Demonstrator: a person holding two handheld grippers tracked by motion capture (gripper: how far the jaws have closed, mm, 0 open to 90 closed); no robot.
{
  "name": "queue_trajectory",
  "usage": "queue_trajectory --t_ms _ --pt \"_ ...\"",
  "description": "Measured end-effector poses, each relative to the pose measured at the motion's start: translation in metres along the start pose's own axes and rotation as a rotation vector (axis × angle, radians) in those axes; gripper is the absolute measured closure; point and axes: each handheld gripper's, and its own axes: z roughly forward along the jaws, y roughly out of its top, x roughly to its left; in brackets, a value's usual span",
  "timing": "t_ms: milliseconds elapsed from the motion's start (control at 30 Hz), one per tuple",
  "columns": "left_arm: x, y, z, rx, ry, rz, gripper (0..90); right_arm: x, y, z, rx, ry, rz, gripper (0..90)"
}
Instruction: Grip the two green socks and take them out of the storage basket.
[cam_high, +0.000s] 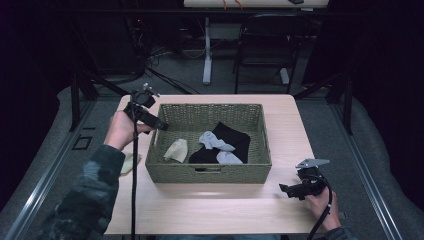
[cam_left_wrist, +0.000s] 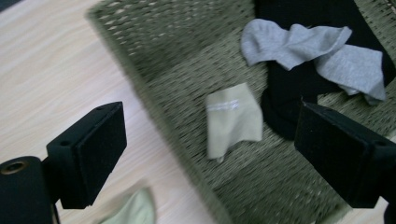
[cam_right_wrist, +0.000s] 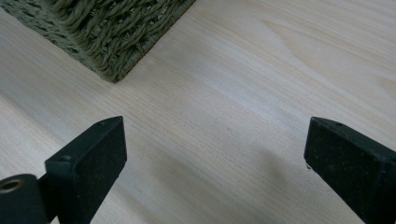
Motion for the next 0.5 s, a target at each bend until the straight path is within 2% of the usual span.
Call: queue_trajectory --t_ms 367,500 --pt "-0.014 0.009 0.053 0.039 -0.053 -0.01 8.8 0.0 0.0 0.0 -0.003 0.002 0.002 4.8" --pt "-0.016 0.009 0.071 0.049 -0.073 -0.024 12.0 0.0 0.0 0.0 0.001 0.0 -0.001 4.8"
